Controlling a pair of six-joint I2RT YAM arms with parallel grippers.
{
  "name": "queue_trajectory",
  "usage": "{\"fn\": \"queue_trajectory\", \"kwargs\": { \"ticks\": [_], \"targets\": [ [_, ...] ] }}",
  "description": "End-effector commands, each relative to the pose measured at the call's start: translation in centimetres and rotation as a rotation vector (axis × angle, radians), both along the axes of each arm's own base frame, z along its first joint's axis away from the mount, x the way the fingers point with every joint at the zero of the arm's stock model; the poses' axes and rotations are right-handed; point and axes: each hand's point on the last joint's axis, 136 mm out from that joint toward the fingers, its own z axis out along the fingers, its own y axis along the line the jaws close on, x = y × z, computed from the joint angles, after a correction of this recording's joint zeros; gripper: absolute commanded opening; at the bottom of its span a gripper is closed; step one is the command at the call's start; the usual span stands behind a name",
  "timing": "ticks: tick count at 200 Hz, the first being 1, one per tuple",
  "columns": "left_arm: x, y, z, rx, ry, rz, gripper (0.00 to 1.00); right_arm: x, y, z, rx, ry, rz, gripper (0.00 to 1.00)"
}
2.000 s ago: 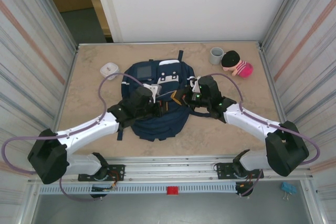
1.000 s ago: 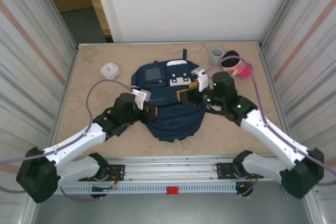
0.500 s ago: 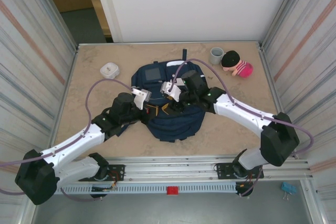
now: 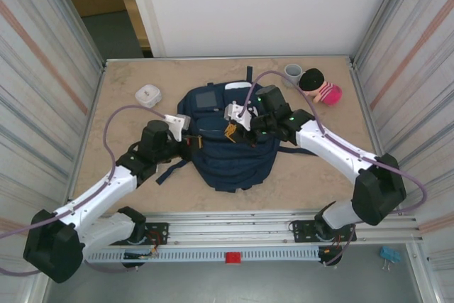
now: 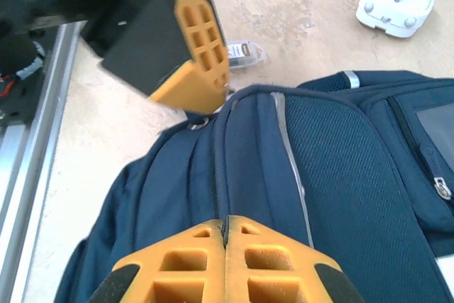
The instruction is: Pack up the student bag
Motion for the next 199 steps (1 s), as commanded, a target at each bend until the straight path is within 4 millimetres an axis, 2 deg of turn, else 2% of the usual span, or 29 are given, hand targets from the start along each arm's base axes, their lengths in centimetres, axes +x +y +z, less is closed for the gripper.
{"fn": "queue_trajectory", "kwargs": {
  "ticks": [1,22,39,43,55,71,87,115,137,170,185,199],
  "targets": [
    [1.4,0.8,0.1,0.015,-0.033,0.019,0.00,-2.0,-0.5,2.9,0.062,-0.029,0.088,0.00],
    [2.8,1.4,-0.8,0.033,-0.021,0.045,0.00,-2.7,-0.6,3.2,0.073,-0.018,0.116,0.00],
    [3.3,0.7,-0.5,0.002,-0.018,0.009,0.00,-1.9,-0.6,3.0,0.052,-0.022,0.069,0.00],
    [3.3,0.4,-0.2,-0.006,-0.024,-0.006,0.00,-1.6,-0.6,2.7,0.042,-0.025,0.051,0.05],
    [3.2,-0.2,0.4,-0.041,-0.039,-0.035,0.00,-0.8,-0.6,1.9,0.001,-0.048,0.011,0.32],
    [2.8,-0.5,1.2,-0.075,-0.062,-0.060,0.00,0.2,-0.3,0.8,-0.042,-0.068,-0.027,0.48],
    [2.0,-0.8,2.2,-0.102,-0.091,-0.090,0.00,1.1,0.3,0.0,-0.060,-0.073,-0.042,0.56],
    [0.6,-0.9,3.7,-0.134,-0.126,-0.128,0.00,2.0,2.0,-0.8,-0.067,-0.066,-0.026,0.62],
    [-0.5,-1.0,4.2,-0.158,-0.143,-0.152,0.00,2.1,3.8,-1.4,-0.055,-0.047,0.011,0.63],
    [-1.1,-1.2,3.8,-0.150,-0.129,-0.166,0.00,2.4,5.7,-2.0,-0.035,-0.023,0.045,0.59],
    [-1.0,-1.2,3.9,-0.147,-0.128,-0.160,0.00,2.4,6.0,-2.2,-0.036,-0.012,0.057,0.49],
    [-0.5,-0.6,3.6,-0.115,-0.111,-0.121,0.00,2.1,6.1,-2.0,-0.035,-0.004,0.075,0.28]
  ]
}}
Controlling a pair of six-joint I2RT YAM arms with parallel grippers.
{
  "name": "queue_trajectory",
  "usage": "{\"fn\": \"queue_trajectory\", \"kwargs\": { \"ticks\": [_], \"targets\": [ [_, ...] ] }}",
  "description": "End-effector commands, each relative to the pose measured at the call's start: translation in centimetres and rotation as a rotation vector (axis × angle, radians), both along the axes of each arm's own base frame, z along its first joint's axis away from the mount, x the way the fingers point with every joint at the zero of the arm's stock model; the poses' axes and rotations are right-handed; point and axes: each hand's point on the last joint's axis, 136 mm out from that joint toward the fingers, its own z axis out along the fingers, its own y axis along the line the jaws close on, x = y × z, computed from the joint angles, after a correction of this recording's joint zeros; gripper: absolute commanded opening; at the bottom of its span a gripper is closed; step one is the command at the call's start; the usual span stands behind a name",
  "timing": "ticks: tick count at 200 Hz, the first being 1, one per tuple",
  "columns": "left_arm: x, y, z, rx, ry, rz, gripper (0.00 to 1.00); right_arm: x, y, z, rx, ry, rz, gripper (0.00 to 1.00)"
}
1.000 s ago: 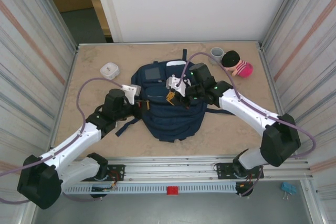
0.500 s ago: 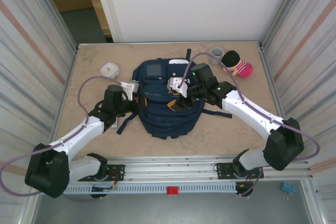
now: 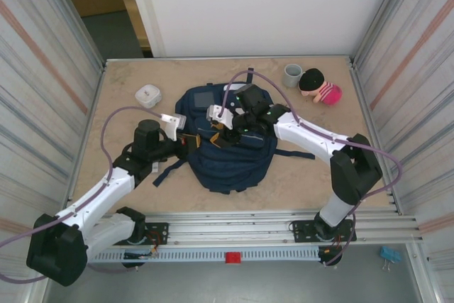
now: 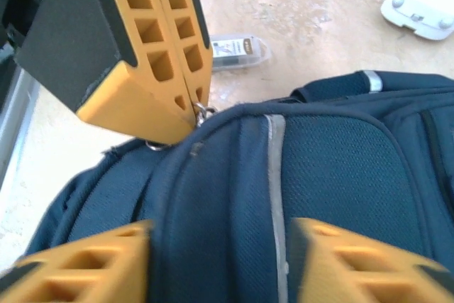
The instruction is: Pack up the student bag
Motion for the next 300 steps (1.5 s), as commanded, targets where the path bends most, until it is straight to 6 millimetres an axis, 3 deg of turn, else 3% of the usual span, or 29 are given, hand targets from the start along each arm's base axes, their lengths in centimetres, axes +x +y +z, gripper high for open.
{"fn": "queue_trajectory", "kwargs": {
  "ticks": [1,20,55,88,114,131,167,178,198,224,269,300],
  "targets": [
    [0.3,-0.2,2.7,-0.016,-0.078,-0.004,0.00,0.1,0.8,1.5,0.038,-0.003,0.025,0.23],
    [1.2,1.5,1.2,0.076,-0.040,0.096,0.00,-0.7,0.3,2.1,0.041,-0.011,0.056,0.00],
    [2.2,3.2,-0.7,0.120,-0.008,0.149,0.00,-2.7,-1.3,3.6,0.030,-0.043,0.115,0.00],
    [4.5,5.2,-3.0,0.169,0.050,0.244,0.00,-4.5,-2.7,5.7,0.056,-0.062,0.162,0.00],
    [6.2,5.1,-3.0,0.157,0.053,0.258,0.01,-4.1,-3.4,5.9,0.059,-0.086,0.138,0.00],
    [6.7,4.2,-2.1,0.115,0.048,0.231,0.08,-3.3,-3.5,5.6,0.043,-0.092,0.105,0.00],
    [5.9,3.9,0.4,0.043,0.031,0.230,0.37,-1.5,-3.3,4.7,0.037,-0.116,0.068,0.00],
    [5.3,4.1,1.1,0.024,0.034,0.238,0.43,-0.9,-3.2,4.3,0.022,-0.105,0.045,0.07],
    [4.0,4.4,1.6,0.019,0.063,0.248,0.55,-0.9,-3.0,4.5,0.031,-0.036,0.026,0.32],
    [2.6,6.9,0.4,0.087,0.163,0.371,0.65,-1.3,-2.9,6.0,0.070,0.075,-0.053,0.53],
    [1.1,11.3,-3.2,0.274,0.335,0.580,0.74,-1.8,-3.4,8.2,0.167,0.315,-0.270,0.61],
    [0.7,13.0,-6.9,0.429,0.489,0.628,0.75,-1.2,-3.5,7.1,0.239,0.507,-0.453,0.62]
  ]
}}
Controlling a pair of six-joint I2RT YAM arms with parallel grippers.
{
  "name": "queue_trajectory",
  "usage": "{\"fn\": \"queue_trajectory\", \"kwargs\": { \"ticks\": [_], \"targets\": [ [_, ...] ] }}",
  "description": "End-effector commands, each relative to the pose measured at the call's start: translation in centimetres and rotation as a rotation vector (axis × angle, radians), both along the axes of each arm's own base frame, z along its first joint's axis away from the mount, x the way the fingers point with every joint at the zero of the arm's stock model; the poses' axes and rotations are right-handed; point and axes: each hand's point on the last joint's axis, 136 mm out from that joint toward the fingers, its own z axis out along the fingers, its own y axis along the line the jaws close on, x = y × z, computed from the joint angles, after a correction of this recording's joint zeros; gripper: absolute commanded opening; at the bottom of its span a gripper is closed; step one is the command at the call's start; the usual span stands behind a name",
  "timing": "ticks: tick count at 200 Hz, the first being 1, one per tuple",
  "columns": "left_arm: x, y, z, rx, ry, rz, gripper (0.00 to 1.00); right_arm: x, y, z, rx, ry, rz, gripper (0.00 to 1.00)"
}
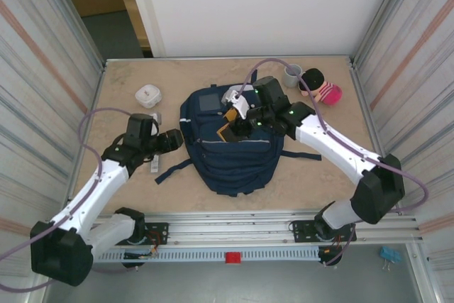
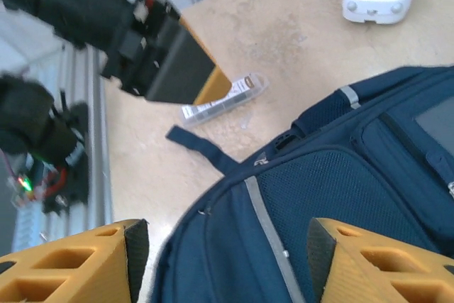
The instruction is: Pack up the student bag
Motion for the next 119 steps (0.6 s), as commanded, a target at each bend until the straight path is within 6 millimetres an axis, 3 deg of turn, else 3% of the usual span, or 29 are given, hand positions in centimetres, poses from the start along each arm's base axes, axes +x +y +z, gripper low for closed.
{"fn": "queue_trajectory", "kwargs": {
  "ticks": [1,47,81,119],
  "targets": [
    [-1.0,2.6,-2.9,0.125,0.165,0.090,0.75,0.3,0.2,-0.1,0.092,0.219,-0.170,0.62],
    [-0.7,2.2,-7.4,0.152,0.359,0.063,0.80,-0.7,2.0,-2.8,0.070,0.325,-0.203,0.60],
    [-0.7,3.0,-8.5,0.120,0.392,0.107,0.83,-1.1,3.7,-3.5,0.055,0.334,-0.174,0.60],
    [-1.8,5.5,-8.7,0.090,0.420,0.187,0.86,-1.2,5.7,-4.0,0.060,0.351,-0.139,0.59]
  ]
}}
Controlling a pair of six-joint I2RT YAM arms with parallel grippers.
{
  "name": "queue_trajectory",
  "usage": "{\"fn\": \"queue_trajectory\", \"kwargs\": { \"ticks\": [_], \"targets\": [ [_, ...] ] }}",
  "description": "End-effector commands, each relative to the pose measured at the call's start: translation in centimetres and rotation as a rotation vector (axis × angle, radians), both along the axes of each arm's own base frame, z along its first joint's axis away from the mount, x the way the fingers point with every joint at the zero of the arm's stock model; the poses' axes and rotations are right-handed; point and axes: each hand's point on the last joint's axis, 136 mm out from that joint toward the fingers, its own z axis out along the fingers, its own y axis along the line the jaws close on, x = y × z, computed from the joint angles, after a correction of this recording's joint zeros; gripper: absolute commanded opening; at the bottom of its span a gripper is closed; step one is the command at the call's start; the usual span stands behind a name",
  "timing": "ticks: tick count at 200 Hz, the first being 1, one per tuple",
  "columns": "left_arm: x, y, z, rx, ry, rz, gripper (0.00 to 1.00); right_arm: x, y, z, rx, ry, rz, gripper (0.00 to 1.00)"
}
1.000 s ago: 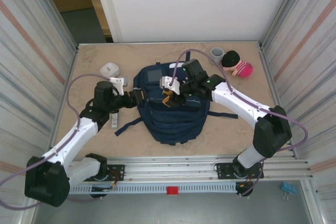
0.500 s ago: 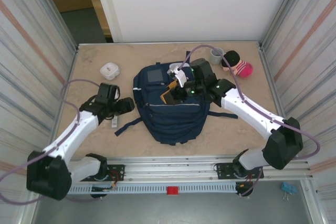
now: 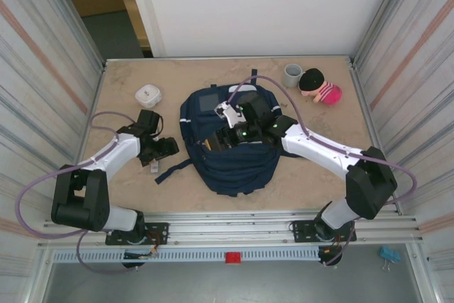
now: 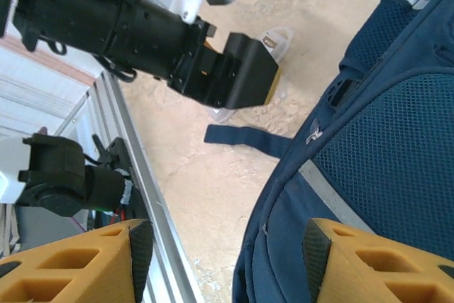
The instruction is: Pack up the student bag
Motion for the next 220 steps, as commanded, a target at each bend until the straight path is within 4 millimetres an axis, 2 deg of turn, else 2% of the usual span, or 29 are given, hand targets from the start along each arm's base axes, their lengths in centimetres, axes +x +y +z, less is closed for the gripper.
{"fn": "queue_trajectory", "kwargs": {
  "ticks": [1,43,82,137,220],
  "targets": [
    [-1.4,1.5,0.0,-0.009,0.029,0.055,0.86,0.6,1.8,1.4,0.049,-0.008,0.004,0.59],
    [-2.5,3.4,-0.7,-0.016,0.052,0.109,0.86,0.6,3.5,1.0,0.051,0.003,0.028,0.59],
    [-2.3,3.0,-1.7,-0.034,0.060,0.110,0.85,0.2,4.3,0.4,0.023,0.009,0.036,0.58],
    [-1.8,2.5,-3.0,-0.058,0.081,0.093,0.83,-0.2,4.1,-1.6,-0.031,0.034,0.001,0.58],
    [-0.6,2.8,-3.8,0.064,0.136,0.037,0.73,-0.5,3.4,-2.1,-0.050,0.027,-0.024,0.57]
  ]
}}
